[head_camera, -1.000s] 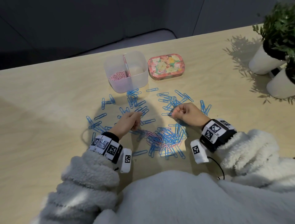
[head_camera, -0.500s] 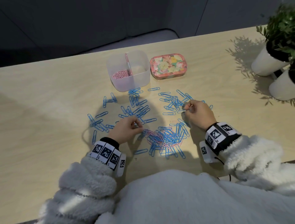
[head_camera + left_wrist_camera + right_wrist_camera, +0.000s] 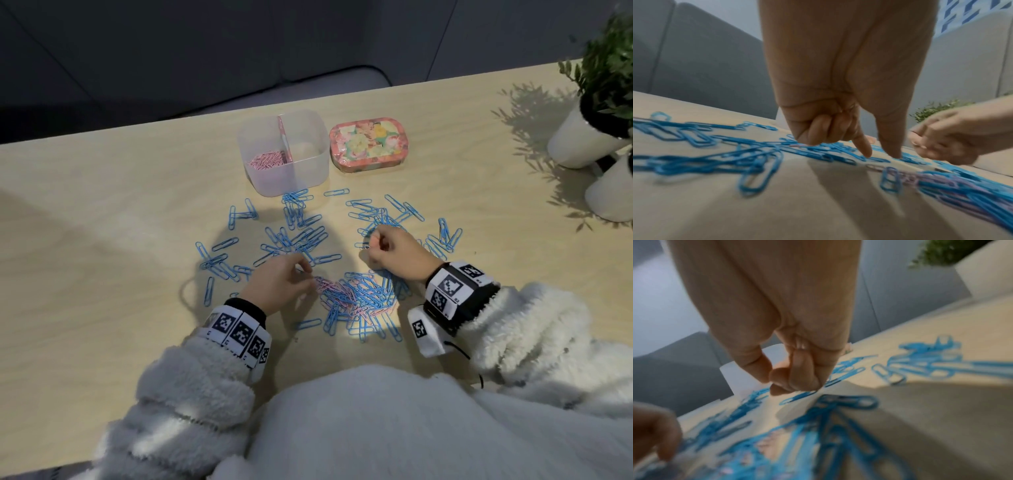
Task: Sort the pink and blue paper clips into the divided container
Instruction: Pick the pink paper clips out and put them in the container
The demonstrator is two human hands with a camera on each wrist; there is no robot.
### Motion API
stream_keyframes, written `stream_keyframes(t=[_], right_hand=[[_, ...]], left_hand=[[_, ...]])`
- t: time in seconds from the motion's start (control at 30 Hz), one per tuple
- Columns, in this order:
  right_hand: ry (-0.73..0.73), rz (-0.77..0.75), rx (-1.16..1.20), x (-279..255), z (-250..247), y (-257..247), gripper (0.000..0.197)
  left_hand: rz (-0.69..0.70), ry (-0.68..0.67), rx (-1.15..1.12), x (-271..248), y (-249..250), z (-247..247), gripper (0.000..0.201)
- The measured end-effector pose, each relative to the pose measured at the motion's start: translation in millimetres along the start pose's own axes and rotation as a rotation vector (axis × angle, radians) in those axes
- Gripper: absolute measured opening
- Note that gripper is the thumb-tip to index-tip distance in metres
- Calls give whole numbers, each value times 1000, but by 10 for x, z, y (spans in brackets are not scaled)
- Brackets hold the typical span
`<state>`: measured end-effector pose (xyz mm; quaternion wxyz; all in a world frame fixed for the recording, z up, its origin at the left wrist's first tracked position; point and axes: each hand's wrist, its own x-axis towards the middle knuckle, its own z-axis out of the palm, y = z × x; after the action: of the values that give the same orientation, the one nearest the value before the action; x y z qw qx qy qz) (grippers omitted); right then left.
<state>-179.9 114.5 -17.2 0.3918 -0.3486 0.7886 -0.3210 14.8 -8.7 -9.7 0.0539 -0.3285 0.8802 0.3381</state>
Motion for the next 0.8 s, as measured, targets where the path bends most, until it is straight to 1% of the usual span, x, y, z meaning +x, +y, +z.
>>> stream_keyframes(t=[0.03,0.07,0.1,0.23,0.3,0.37,0.47,0.57,0.63,0.8], right_hand=[[-45,28,129,15,47,-28,12],[-87,53,207,20,89,-57,16],[-118,68,236,28,123,-79,20],[-217,34,191,26,213,-169,31],[-239,31,172,18,252,-173,32],[-228,-24,75,13,300,-167,29],[-196,-148,-236,-3,392,-195,13],[-149,-195,-561,-48,497,-265,21],[-129,-219,-634,-51,548,-315,20],[-141,-197,-634,-37,593,-292,13]], left_hand=[[4,-29,44,-7,24,34,27],[5,-43,74,-10,27,59,31],[-8,-48,72,-8,9,70,33],[-96,-78,2,-29,-175,-5,35],[-127,-75,-8,-57,-245,-78,33],[-129,-39,-22,-77,-242,-119,28],[-41,9,6,-69,-113,-77,26],[46,-11,106,-14,16,36,25],[43,-23,133,35,29,83,20],[18,-66,113,68,-27,89,10]])
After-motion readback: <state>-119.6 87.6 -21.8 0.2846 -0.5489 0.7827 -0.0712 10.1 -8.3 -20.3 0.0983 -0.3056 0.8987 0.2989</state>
